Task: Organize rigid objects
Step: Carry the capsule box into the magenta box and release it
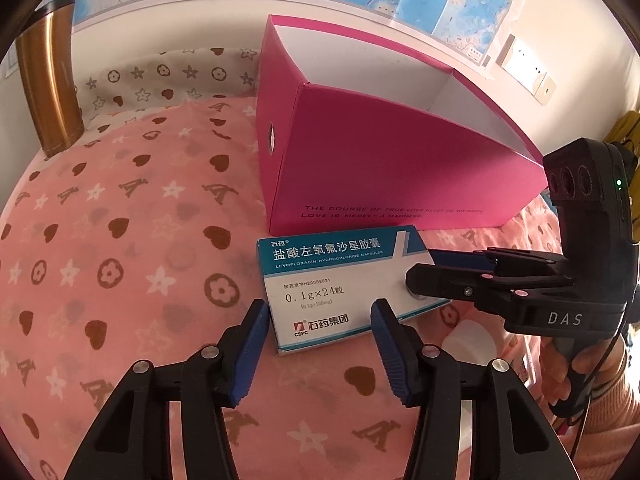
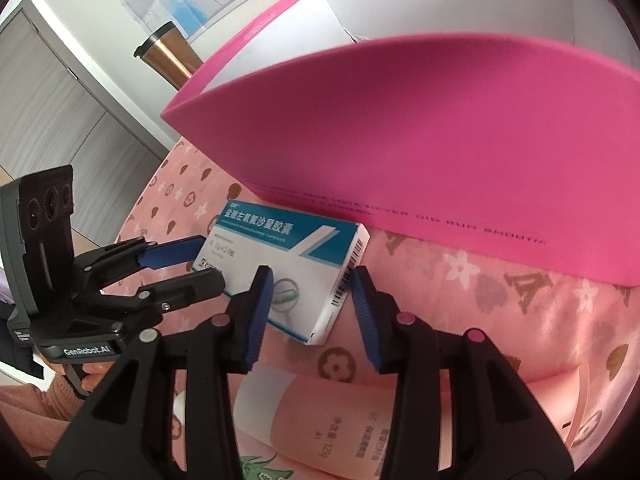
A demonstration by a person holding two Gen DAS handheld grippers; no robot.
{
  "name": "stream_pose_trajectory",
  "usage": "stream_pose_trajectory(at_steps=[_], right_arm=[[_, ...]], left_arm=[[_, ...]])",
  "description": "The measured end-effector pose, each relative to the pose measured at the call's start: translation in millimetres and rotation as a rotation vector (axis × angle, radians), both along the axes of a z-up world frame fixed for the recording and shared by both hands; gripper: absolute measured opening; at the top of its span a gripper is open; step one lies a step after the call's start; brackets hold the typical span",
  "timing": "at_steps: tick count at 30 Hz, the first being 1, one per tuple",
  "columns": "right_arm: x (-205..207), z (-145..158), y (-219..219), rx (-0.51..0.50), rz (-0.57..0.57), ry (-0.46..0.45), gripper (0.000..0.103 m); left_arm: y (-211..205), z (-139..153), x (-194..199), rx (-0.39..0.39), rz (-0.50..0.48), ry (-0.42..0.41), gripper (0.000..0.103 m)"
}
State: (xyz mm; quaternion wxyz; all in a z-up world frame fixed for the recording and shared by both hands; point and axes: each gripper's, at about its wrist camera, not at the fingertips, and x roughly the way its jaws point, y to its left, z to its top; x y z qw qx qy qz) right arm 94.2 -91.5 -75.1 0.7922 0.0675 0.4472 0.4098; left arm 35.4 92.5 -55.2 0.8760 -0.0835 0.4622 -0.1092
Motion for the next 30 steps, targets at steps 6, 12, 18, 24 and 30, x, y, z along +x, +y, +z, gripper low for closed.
stream_pose_trajectory(at_steps=[6, 12, 18, 24, 30], right_arm=[[-4, 4, -6, 0.000, -0.007, -0.015, 0.039], [-15, 18, -18, 0.006, -0.014, -0.058, 0.039], [-25, 27, -37, 0.024, -0.026, -0.080, 0.039], [-34, 39, -51, 0.034, -0.041, -0.113, 0.039], [-39, 49, -63, 0.043, -0.056, -0.145, 0.039]], left_arm=[[-3, 8, -5, -0.013, -0.012, -0.017, 0.053], [-10, 23, -13, -0.017, -0.034, -0.058, 0.054], [-20, 37, -21, -0.024, -0.061, -0.092, 0.054], [-29, 50, -24, -0.026, -0.083, -0.127, 0.054], [-38, 61, -26, -0.030, -0.103, -0.159, 0.056]])
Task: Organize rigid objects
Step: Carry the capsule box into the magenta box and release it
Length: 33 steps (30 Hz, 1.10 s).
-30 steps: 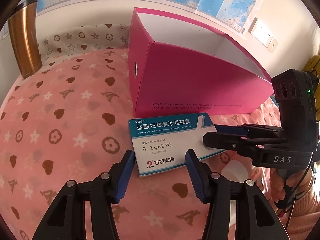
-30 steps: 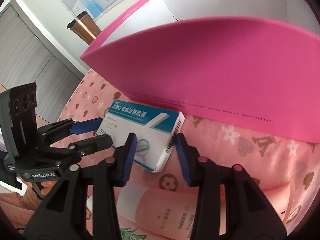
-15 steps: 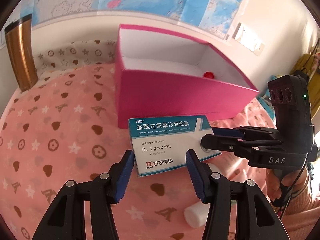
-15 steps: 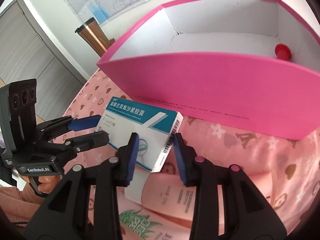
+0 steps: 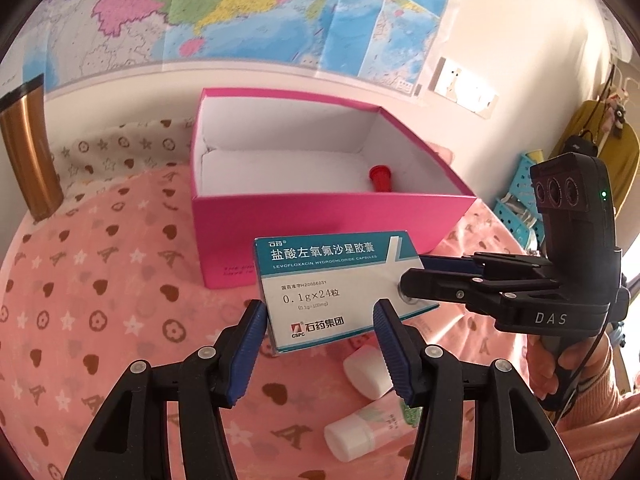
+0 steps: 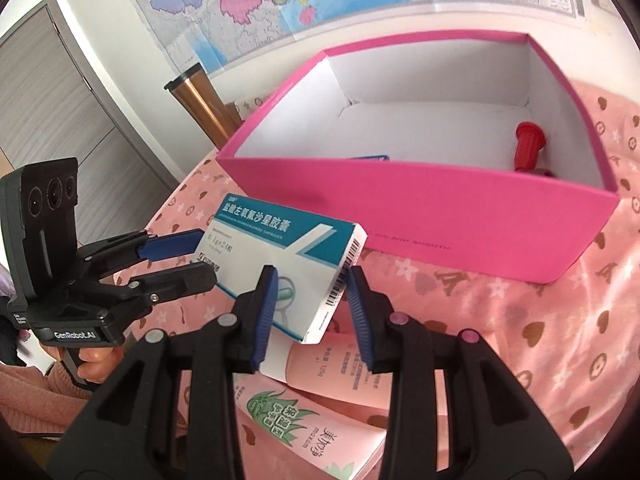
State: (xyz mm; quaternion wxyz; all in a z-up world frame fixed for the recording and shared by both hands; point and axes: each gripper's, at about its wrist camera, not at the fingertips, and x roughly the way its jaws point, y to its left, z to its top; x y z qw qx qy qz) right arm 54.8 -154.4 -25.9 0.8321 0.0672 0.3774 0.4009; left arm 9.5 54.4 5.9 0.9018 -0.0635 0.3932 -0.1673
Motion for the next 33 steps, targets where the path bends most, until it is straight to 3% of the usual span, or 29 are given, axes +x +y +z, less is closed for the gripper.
stream_pose_trajectory(at_steps=[21, 33], right_arm=[[-4, 40, -17, 0.029, -0.040, -0.136, 0.039], [21, 50, -14, 0.056, -0.038, -0.134, 0.039]], left_arm=[[-16, 40, 4, 0.040, -0.026, -0.119, 0.056], [-16, 51, 19, 0.084, -0.015, -0.159, 0.056]])
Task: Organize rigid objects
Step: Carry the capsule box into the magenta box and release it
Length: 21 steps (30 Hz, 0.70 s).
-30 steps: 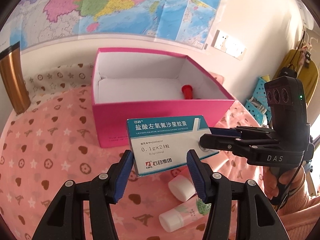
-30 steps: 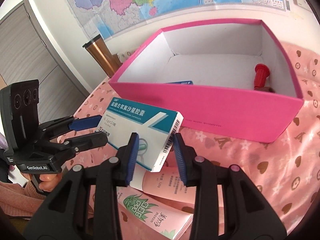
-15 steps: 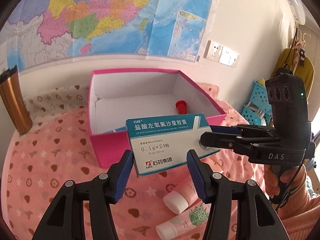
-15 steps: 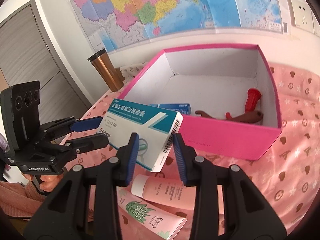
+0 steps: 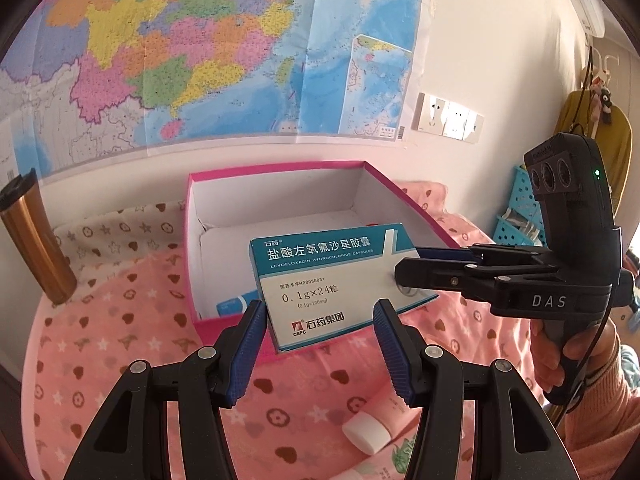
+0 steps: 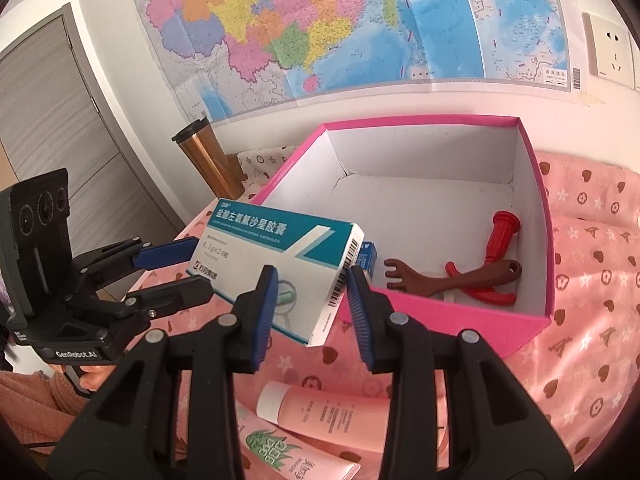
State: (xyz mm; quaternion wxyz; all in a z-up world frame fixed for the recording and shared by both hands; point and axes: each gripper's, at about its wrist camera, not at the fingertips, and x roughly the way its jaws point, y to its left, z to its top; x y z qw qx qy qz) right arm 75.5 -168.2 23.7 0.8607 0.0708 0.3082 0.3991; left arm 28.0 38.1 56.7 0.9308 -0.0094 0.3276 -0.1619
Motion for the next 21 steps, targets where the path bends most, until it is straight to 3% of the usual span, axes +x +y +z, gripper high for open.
stream_pose_trajectory(at_steps=[21], right_arm=[[46, 8, 16, 0.015, -0.002, 0.048, 0.039]], left_arm=[[12, 6, 39, 0.022, 0.033, 0.006, 0.056]])
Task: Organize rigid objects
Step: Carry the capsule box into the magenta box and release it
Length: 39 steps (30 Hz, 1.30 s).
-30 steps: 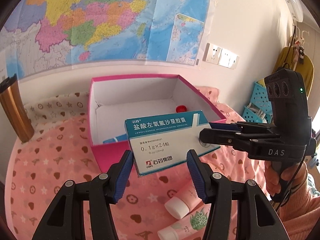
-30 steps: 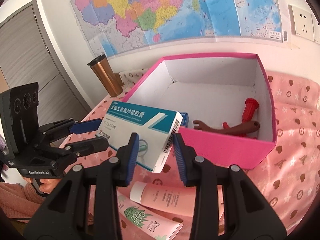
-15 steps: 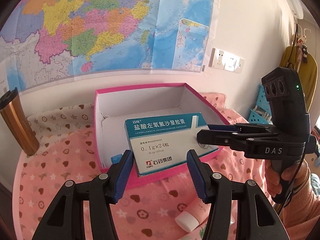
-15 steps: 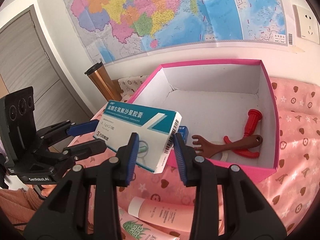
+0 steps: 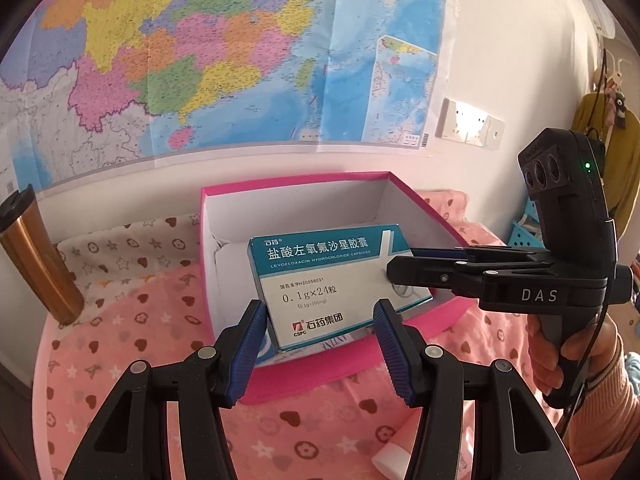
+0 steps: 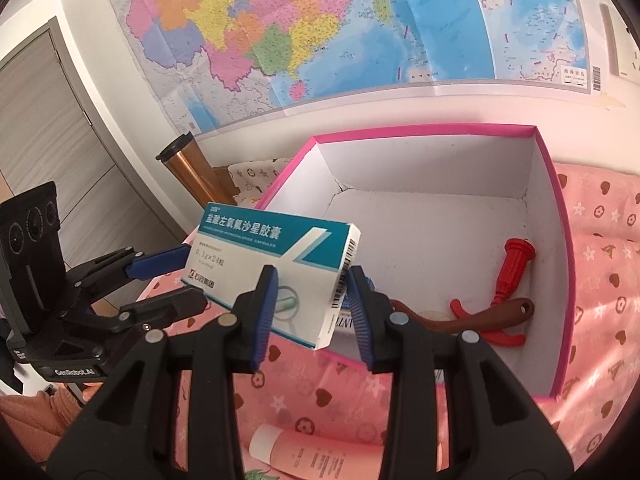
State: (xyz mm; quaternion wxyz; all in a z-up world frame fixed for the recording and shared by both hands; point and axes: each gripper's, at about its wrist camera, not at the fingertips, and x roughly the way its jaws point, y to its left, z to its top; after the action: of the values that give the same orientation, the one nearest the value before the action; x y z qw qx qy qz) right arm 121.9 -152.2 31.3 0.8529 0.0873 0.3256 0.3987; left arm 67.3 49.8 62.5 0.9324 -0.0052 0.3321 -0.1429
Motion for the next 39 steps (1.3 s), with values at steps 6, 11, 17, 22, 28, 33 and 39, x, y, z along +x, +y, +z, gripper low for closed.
stream_pose_trajectory(at_steps=[6, 11, 17, 22, 28, 33, 39], right_arm=[[9, -5, 8, -0.011, 0.000, 0.021, 0.039], [20, -14, 14, -0.017, 0.006, 0.057, 0.039], [32, -23, 20, -0.030, 0.005, 0.090, 0.039], [40, -29, 25, -0.042, 0.011, 0.114, 0.039], [46, -40, 33, -0.067, 0.016, 0.144, 0.039], [46, -49, 42, -0.095, 0.017, 0.152, 0.039], [36, -46, 33, -0.079, 0.003, 0.124, 0.039]], left_arm=[[4, -9, 12, 0.014, 0.025, 0.025, 0.056], [8, -18, 23, 0.020, 0.040, 0.057, 0.056], [10, -29, 33, 0.030, 0.054, 0.091, 0.056], [11, -35, 39, 0.034, 0.061, 0.111, 0.056], [13, -39, 44, 0.039, 0.069, 0.126, 0.056], [11, -37, 45, 0.058, 0.087, 0.122, 0.056], [10, -28, 33, 0.054, 0.081, 0.073, 0.056]])
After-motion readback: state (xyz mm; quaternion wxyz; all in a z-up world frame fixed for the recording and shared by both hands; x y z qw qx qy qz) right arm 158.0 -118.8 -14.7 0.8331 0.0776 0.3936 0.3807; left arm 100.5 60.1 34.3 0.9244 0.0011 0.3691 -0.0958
